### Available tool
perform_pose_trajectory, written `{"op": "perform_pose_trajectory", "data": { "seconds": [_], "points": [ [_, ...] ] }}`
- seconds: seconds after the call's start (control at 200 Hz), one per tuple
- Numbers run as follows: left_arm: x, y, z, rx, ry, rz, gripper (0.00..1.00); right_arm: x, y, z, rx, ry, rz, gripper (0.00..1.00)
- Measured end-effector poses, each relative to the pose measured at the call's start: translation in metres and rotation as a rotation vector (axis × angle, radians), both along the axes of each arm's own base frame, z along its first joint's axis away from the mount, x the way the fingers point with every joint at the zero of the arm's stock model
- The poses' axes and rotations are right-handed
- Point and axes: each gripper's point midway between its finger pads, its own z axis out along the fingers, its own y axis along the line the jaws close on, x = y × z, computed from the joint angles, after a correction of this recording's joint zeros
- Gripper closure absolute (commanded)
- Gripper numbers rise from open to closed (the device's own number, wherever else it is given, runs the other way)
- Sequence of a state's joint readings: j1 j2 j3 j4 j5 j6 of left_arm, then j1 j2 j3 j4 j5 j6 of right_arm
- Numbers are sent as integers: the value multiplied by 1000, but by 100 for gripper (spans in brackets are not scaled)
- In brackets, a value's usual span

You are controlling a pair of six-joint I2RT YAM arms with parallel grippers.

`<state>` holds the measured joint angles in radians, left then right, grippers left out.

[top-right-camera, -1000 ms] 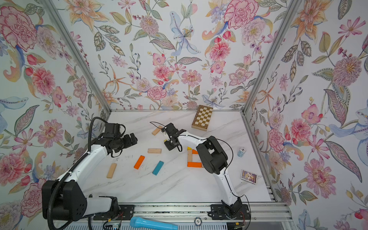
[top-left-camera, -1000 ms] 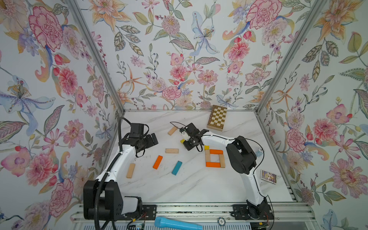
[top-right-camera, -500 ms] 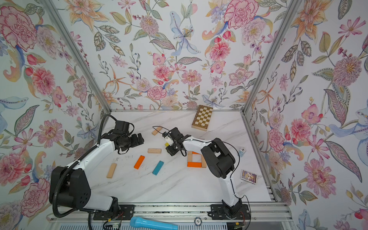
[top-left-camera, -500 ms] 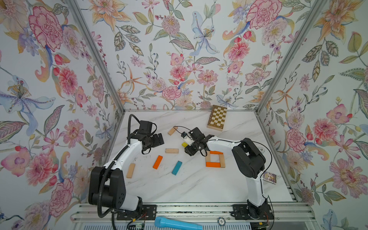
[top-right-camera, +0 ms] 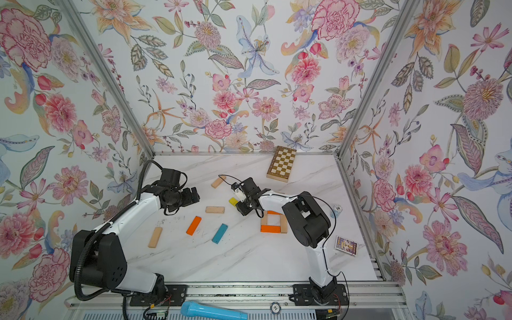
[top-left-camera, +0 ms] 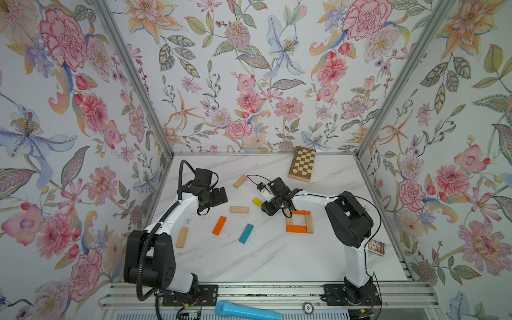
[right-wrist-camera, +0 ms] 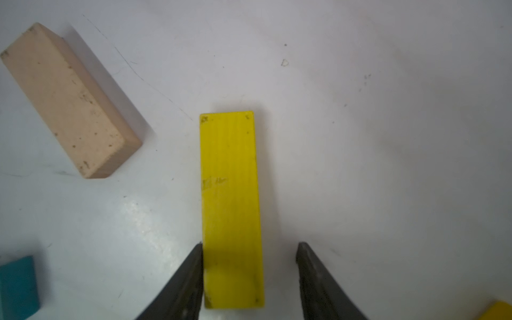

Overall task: Assemble the number 6 with building blocks
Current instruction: Move the building block to the center of the board.

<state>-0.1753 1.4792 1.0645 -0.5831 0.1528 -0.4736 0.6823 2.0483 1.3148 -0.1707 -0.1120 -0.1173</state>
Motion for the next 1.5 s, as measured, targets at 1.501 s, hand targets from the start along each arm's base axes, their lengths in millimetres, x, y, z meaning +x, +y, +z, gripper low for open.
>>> {"op": "perform_pose_trajectory", "data": {
  "seconds": [1.501],
  "points": [
    [-39, -54, -48, 229, 140, -220, 12, 45, -1, 1, 46, -34, -103, 65]
  ]
}}
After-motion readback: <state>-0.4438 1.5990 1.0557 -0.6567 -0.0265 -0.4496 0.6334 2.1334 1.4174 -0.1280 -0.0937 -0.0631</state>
